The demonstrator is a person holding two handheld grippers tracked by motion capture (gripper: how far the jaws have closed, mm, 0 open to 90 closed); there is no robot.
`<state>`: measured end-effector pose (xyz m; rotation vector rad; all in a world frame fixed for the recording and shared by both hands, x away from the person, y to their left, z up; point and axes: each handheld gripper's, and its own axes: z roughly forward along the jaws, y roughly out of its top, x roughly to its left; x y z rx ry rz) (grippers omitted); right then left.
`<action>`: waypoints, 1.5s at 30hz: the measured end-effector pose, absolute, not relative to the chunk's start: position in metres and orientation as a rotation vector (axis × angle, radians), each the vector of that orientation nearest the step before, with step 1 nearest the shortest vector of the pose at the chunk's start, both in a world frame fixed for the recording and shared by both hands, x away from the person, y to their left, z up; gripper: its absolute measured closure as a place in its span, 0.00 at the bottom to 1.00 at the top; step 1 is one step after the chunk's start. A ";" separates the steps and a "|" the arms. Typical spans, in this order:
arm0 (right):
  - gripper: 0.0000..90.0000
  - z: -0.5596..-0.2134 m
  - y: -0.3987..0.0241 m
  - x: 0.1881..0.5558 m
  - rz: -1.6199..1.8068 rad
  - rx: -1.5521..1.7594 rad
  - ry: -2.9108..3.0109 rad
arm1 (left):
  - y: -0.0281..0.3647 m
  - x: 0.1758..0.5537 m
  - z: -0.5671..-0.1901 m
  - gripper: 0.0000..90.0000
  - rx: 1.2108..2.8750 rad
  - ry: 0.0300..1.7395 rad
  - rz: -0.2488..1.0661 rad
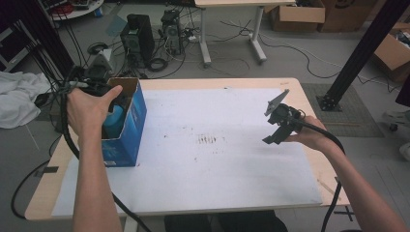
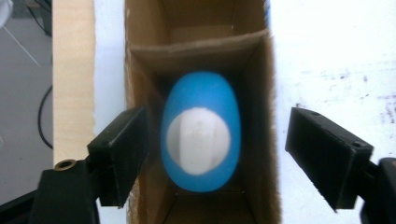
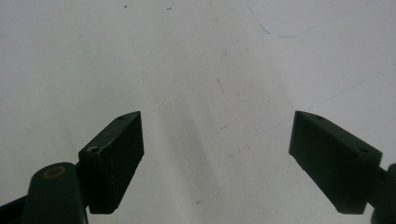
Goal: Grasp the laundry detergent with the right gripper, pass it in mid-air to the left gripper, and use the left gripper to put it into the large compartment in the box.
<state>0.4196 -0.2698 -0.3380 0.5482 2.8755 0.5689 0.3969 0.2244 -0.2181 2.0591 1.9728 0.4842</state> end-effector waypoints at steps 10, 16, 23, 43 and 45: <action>0.20 -0.338 -0.270 0.419 0.569 0.549 2.875 | 0.181 0.397 -0.192 0.20 2.160 1.812 0.534; 0.20 -0.336 -0.271 0.419 0.572 0.561 2.871 | 0.147 0.398 -0.188 0.19 2.299 1.594 0.452; 0.20 -0.333 -0.267 0.419 0.578 0.563 2.870 | 0.110 0.404 -0.207 0.19 2.471 1.374 0.354; 0.20 -0.322 -0.262 0.421 0.599 0.572 2.851 | 0.069 0.405 -0.321 0.19 2.687 1.290 0.174; 0.20 -0.323 -0.263 0.421 0.601 0.571 2.852 | 0.069 0.406 -0.327 0.20 2.681 1.299 0.164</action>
